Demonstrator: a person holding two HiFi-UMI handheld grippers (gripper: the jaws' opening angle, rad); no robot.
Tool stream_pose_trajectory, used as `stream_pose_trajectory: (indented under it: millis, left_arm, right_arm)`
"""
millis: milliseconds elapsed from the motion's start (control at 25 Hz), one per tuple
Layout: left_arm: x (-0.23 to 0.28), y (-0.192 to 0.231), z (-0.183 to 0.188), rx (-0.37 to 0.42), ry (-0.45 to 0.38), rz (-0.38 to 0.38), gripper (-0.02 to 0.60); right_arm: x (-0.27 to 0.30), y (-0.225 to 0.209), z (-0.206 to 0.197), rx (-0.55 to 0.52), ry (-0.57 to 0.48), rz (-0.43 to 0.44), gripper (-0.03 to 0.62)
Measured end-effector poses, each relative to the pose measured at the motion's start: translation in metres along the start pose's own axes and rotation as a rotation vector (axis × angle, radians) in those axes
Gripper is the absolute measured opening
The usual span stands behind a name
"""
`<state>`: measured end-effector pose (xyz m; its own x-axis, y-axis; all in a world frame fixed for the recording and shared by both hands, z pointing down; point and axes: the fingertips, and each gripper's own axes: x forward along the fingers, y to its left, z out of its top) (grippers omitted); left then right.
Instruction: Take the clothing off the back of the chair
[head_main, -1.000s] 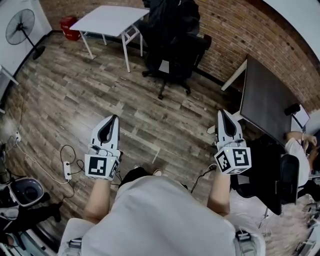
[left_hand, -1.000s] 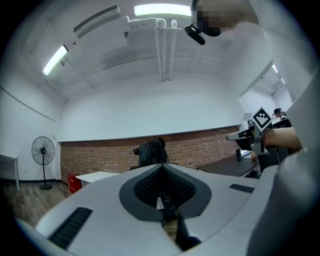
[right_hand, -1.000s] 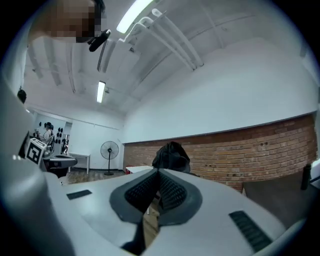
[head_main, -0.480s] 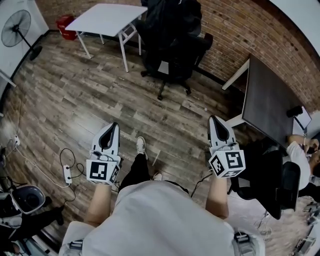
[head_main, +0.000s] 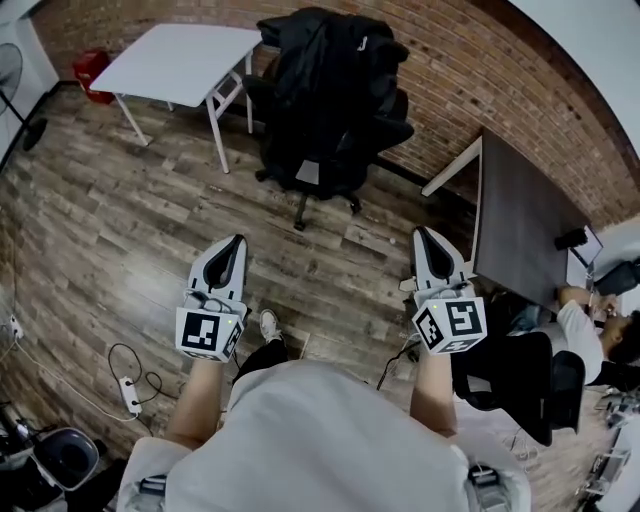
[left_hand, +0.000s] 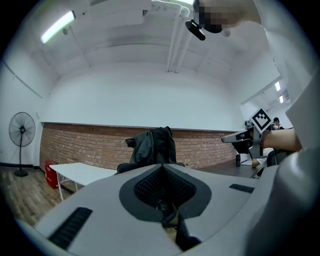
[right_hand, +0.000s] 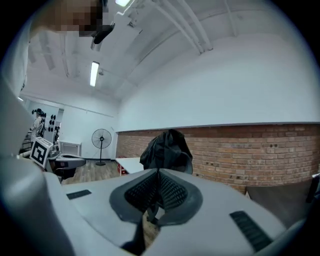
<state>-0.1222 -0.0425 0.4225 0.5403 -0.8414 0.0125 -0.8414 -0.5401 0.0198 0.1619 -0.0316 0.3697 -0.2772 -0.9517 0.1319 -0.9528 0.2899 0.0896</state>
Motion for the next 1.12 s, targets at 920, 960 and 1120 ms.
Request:
stream_pose_trajectory:
  millis: [920, 960, 1120]
  left_arm:
    - [0.146, 0.034, 0.012, -0.071, 0.005, -0.156, 0.021]
    - [0.149, 0.035, 0.016, -0.054, 0.000, -0.150, 0.021]
    - [0.152, 0.040, 0.028, -0.016, -0.022, -0.114, 0.021]
  right_arm:
    - [0.108, -0.058, 0.019, 0.047, -0.004, -0.100, 0.021]
    - [0.113, -0.058, 0.021, 0.049, -0.016, -0.087, 0.021]
    - [0.127, -0.059, 0.026, 0.056, -0.041, -0.049, 0.021]
